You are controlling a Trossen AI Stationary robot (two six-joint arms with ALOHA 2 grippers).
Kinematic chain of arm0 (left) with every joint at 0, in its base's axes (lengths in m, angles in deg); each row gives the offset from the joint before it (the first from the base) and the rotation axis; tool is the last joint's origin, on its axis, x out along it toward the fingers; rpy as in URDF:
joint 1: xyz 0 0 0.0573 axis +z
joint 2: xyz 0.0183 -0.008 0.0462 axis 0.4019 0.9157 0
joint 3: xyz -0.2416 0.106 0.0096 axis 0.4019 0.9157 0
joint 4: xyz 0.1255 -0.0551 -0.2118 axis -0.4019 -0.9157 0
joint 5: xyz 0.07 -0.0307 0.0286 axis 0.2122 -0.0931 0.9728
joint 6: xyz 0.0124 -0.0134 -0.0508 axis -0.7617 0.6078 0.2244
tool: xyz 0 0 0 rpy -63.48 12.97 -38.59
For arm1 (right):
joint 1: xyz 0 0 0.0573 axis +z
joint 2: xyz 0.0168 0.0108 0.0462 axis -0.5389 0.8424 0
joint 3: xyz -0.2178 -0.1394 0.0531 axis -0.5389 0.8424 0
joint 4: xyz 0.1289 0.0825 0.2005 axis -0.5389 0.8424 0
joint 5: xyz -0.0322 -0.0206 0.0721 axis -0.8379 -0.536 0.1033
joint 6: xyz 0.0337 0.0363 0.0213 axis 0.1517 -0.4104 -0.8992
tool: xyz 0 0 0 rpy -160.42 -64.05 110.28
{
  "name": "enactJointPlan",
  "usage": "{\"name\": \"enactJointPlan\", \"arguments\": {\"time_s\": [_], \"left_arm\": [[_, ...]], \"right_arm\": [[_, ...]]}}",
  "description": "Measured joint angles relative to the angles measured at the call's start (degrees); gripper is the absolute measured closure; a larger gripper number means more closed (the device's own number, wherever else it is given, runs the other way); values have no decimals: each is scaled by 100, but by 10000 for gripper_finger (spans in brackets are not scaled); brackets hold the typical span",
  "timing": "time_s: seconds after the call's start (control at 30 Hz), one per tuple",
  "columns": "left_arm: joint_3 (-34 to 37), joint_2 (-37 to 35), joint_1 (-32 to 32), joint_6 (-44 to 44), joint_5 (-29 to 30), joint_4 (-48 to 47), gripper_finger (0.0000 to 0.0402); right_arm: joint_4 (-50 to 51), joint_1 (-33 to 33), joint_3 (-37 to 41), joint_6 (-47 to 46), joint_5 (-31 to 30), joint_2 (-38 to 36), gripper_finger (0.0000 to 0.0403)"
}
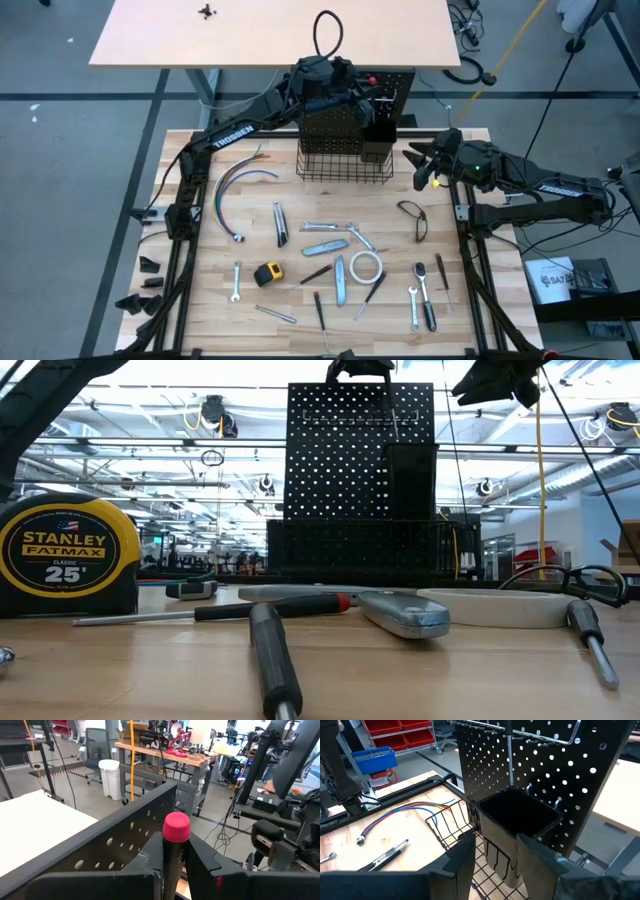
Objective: Hang tools onto peg board
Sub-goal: Hang the nut driver onto the pegboard
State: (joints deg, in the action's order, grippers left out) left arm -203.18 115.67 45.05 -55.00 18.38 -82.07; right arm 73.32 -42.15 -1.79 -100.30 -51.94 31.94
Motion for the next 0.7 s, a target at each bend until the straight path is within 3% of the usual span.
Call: {"name": "enactJointPlan", "arguments": {"time_s": [0.13,0.5,0.7], "left_arm": [[0,1,-121,-111,389,-36,362],[0,2,-687,-300,2166,104,362],[0,2,-709,-124,2328,301,362]], "right_arm": [[41,-2,0,-1,-2,0,266],[72,-2,0,45,27,0,266],[98,-2,0,67,153,1,266]]}}
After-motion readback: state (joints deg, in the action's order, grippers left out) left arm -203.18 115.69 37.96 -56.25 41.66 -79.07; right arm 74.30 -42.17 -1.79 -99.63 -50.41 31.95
